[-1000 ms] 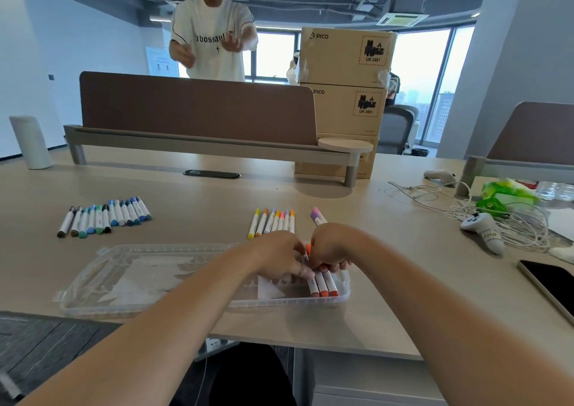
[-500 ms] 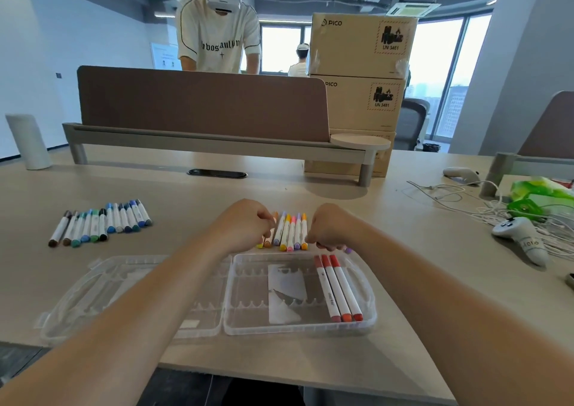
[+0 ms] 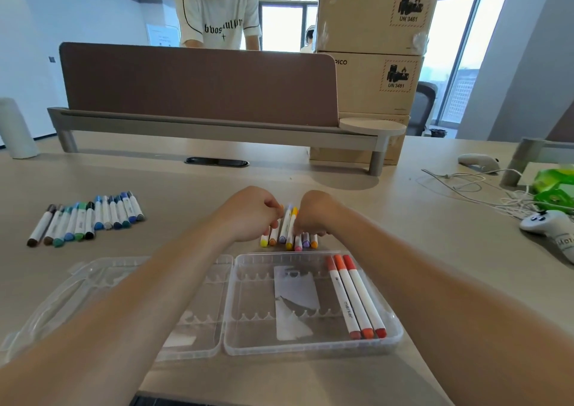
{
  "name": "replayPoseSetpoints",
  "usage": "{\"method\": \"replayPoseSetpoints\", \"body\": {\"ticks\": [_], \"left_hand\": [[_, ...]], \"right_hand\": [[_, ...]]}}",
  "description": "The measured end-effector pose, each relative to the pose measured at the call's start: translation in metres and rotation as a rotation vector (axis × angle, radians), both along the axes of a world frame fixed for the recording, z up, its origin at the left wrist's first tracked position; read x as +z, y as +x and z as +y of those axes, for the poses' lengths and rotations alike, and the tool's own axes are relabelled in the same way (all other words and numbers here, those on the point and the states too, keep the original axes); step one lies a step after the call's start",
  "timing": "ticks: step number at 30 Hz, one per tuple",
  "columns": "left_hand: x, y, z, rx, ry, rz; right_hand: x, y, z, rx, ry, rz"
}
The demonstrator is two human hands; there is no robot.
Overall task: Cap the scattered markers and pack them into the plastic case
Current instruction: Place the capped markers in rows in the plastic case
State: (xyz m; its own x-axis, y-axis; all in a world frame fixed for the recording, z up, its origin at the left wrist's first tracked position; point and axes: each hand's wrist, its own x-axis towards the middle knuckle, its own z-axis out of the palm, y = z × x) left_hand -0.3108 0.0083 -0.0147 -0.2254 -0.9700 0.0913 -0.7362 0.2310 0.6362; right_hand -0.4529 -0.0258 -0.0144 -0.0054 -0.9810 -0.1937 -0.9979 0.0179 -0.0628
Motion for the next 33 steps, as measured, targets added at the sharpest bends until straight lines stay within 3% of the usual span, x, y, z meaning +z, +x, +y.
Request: {"method": "replayPoseSetpoints", "body": {"ticks": [18,22,28,33], "left_hand": [[-0.006,0.003,0.002,0.050,0.016,0.011],[-0.003,0.000,0.010,0.063,-0.009,-0.018],[-0.003,-0.019,0.035,-0.010,-0.048,-0.082],[-0.010,-0.039,0.063,-0.156,-0.060,-0.207]], "right_hand": [[-0.005,0.015,-0.007,-0.037,0.049,0.071],[0.009,0.002,0.005,-0.053,0.024,0.004],[0.033,-0.019,0.065,-0.002,0.253,-0.147],[0.031,-0.038,0.106,-0.010,0.268,-0.255]]}}
